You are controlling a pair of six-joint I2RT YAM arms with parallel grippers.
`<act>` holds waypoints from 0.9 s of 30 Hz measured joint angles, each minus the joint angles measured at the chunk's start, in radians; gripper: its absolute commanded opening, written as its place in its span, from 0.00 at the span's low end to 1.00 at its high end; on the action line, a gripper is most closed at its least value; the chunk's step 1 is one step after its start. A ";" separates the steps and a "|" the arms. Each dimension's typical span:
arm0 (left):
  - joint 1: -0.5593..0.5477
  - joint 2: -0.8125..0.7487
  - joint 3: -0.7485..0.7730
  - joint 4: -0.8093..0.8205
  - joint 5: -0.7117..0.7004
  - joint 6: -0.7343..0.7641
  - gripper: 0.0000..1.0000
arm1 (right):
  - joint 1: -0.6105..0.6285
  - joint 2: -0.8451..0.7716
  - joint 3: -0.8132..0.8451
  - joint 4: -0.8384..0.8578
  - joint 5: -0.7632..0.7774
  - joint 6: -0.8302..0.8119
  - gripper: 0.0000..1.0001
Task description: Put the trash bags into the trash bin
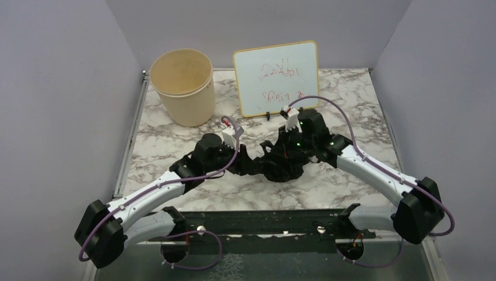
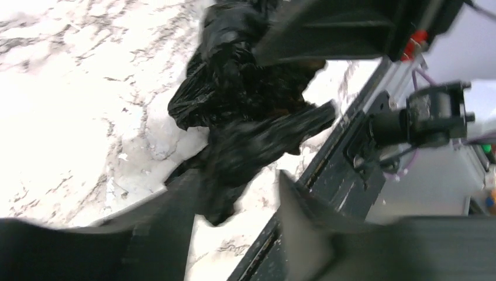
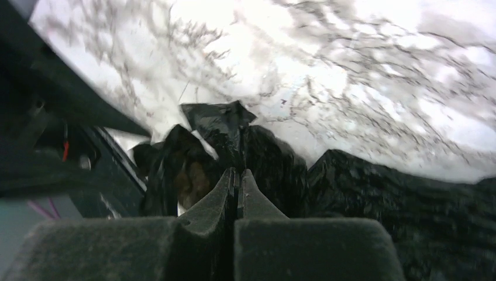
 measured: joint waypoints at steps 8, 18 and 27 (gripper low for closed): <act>0.000 -0.047 0.116 -0.140 -0.184 -0.168 0.99 | 0.000 -0.231 -0.165 0.100 0.304 0.355 0.01; 0.000 -0.040 0.063 0.045 -0.090 -0.421 0.98 | 0.000 -0.460 -0.432 0.388 0.343 0.554 0.00; -0.062 0.069 -0.070 0.235 -0.023 -0.669 0.97 | 0.000 -0.472 -0.536 0.483 0.295 0.629 0.00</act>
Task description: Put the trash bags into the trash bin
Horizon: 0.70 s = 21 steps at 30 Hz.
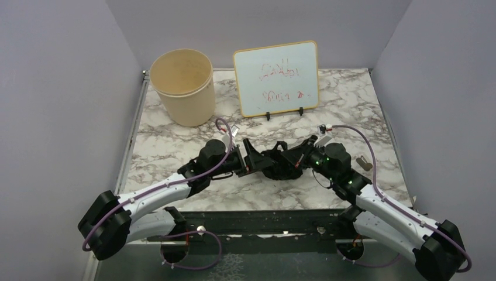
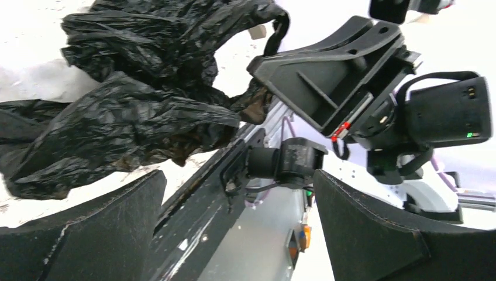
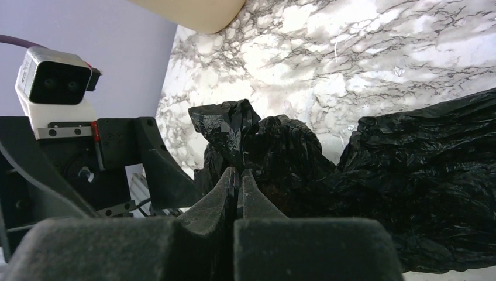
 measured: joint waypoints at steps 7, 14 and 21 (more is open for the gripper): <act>-0.015 0.009 -0.041 0.138 -0.062 -0.123 0.89 | 0.000 -0.010 -0.032 0.067 -0.062 -0.022 0.00; -0.017 0.074 -0.085 0.224 -0.148 -0.237 0.85 | 0.000 -0.027 -0.103 0.148 -0.172 -0.038 0.00; -0.017 0.114 -0.123 0.285 -0.218 -0.294 0.80 | 0.000 -0.060 -0.131 0.226 -0.285 -0.049 0.00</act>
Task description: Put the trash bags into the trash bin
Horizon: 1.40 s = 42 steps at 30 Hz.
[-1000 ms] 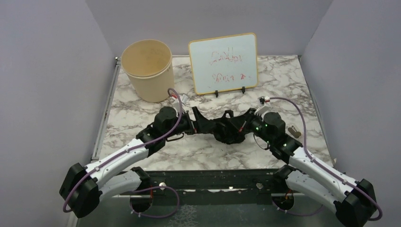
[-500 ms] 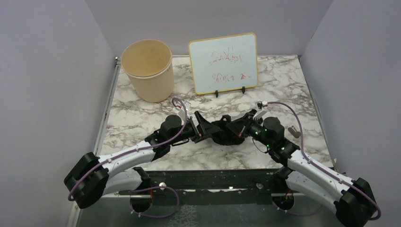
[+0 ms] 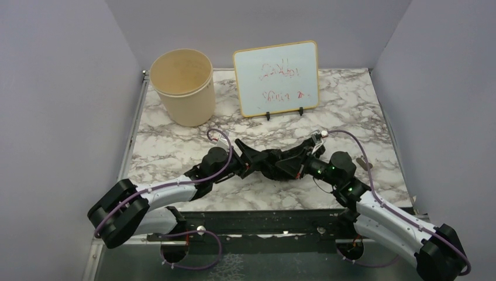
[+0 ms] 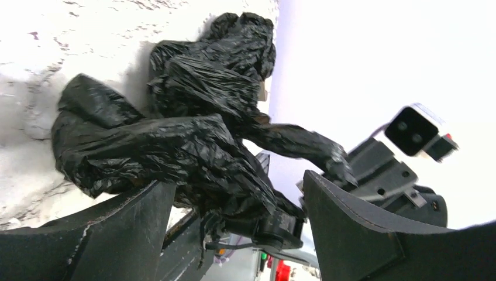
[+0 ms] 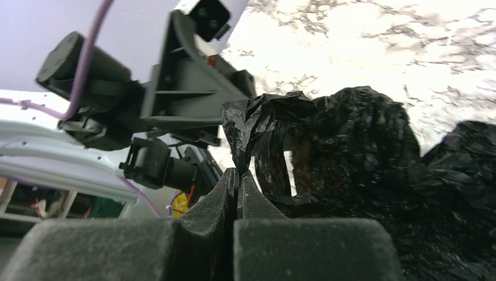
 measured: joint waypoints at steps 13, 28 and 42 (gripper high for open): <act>0.000 0.147 0.003 0.087 -0.034 -0.036 0.41 | 0.000 0.070 0.005 0.053 -0.169 -0.042 0.00; 0.000 0.110 0.029 0.110 0.015 0.159 0.00 | 0.000 0.006 0.065 -0.220 0.138 -0.048 0.23; 0.000 0.024 0.317 -0.071 0.300 0.681 0.00 | 0.000 0.178 0.491 -0.603 0.202 -0.204 0.57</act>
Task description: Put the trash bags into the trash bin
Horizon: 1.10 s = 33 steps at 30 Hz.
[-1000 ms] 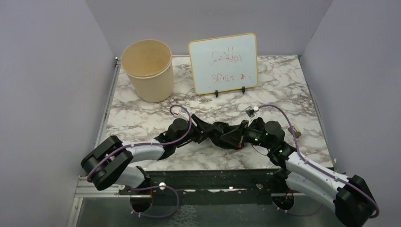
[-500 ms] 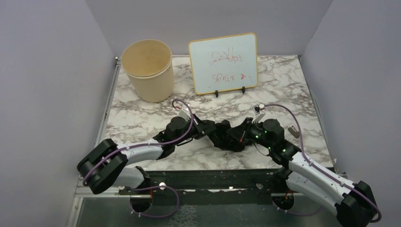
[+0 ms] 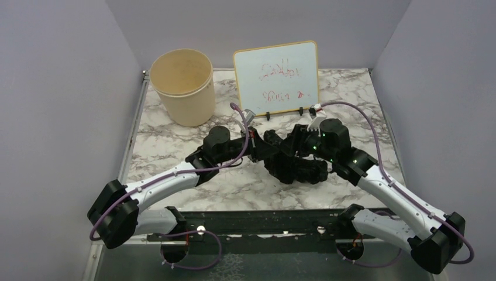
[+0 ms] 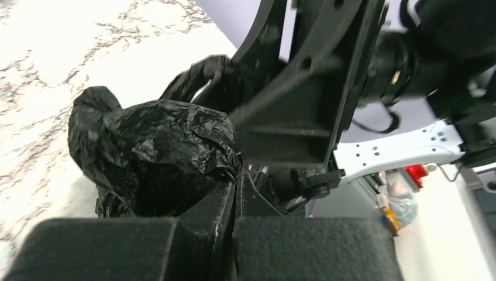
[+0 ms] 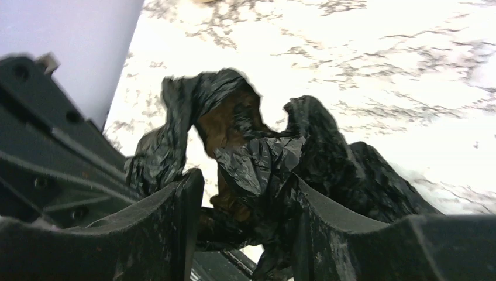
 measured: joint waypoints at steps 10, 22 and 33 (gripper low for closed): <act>0.000 -0.115 0.006 -0.184 -0.029 0.150 0.00 | 0.000 0.047 0.100 -0.188 0.059 0.006 0.46; 0.001 -0.109 0.007 -0.239 0.000 0.198 0.00 | 0.000 0.085 0.090 -0.123 -0.050 0.058 0.45; 0.000 -0.111 0.004 -0.301 -0.003 0.224 0.00 | 0.000 0.101 0.090 -0.107 -0.056 0.132 0.65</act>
